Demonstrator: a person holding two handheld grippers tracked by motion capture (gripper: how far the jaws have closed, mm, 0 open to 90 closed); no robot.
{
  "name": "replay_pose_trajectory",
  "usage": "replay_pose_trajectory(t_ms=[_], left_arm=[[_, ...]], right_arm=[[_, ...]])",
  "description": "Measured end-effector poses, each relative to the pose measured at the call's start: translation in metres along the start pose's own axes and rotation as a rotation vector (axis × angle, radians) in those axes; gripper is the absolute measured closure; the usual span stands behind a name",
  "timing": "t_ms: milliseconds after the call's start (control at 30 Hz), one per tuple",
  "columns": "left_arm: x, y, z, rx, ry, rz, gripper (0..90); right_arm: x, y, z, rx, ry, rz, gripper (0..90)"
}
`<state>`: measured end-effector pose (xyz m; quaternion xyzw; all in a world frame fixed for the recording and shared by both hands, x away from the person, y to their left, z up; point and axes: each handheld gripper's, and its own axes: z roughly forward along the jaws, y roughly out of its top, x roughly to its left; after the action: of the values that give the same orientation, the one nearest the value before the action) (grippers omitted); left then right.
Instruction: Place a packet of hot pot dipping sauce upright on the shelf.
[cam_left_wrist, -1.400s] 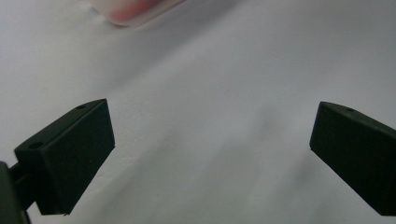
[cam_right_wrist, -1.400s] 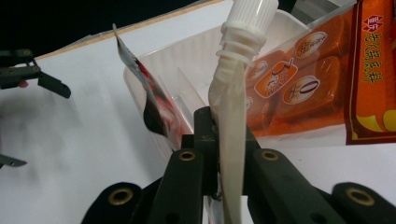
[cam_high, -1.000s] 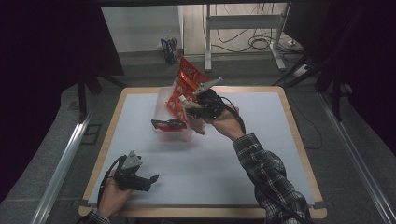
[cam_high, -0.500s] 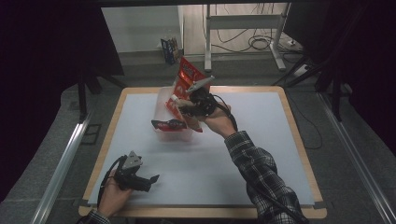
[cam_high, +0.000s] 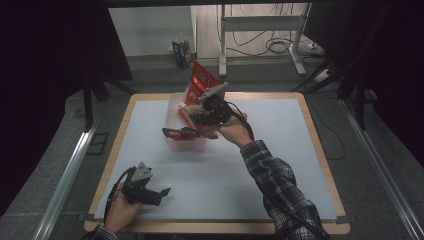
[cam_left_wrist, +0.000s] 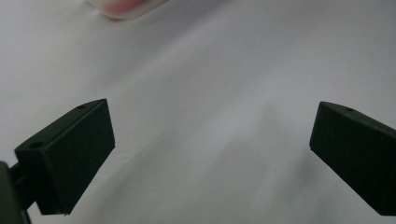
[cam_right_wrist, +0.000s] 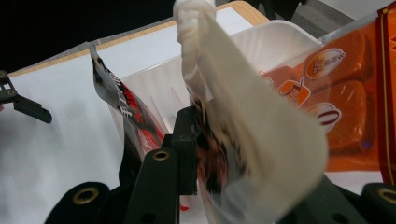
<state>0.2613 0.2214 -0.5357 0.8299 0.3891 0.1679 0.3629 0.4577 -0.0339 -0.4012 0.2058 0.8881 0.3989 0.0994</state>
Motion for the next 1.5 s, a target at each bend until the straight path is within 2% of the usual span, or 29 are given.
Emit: replay_pose_trajectory(t_ms=[600,700,933,1500], left_arm=[[-0.001,0.000,0.002,0.021,-0.003,0.011,0.0],[-0.001,0.000,0.003,0.024,-0.002,0.014,0.0],[-0.001,0.000,0.003,0.028,0.000,0.016,0.0],[-0.001,0.000,0.004,0.039,-0.002,0.019,0.0]], right_arm=[[-0.012,-0.036,-0.009,0.024,0.031,0.028,68.3],[-0.011,-0.040,-0.012,0.020,0.016,0.014,77.5],[-0.005,-0.033,-0.008,0.035,-0.009,-0.042,83.7],[-0.001,-0.010,0.013,0.006,-0.018,-0.068,87.1]])
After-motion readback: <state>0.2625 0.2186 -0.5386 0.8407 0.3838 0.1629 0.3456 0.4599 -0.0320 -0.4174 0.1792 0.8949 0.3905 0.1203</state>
